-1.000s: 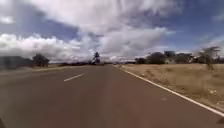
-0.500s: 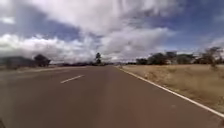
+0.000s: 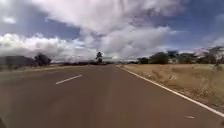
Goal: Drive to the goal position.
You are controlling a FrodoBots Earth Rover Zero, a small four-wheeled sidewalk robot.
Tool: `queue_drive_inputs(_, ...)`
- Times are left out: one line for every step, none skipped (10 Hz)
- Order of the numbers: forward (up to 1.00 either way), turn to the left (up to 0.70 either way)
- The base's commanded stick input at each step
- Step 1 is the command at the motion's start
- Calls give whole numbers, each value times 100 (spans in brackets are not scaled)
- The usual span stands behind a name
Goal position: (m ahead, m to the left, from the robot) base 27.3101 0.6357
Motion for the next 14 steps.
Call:
queue_drive_inputs(70, 0)
queue_drive_inputs(70, 0)
queue_drive_inputs(70, 0)
queue_drive_inputs(70, 0)
queue_drive_inputs(70, 0)
queue_drive_inputs(70, 0)
queue_drive_inputs(70, 0)
queue_drive_inputs(70, 0)
queue_drive_inputs(70, 0)
queue_drive_inputs(70, 0)
queue_drive_inputs(70, 0)
queue_drive_inputs(70, 0)
queue_drive_inputs(70, 0)
queue_drive_inputs(70, 0)
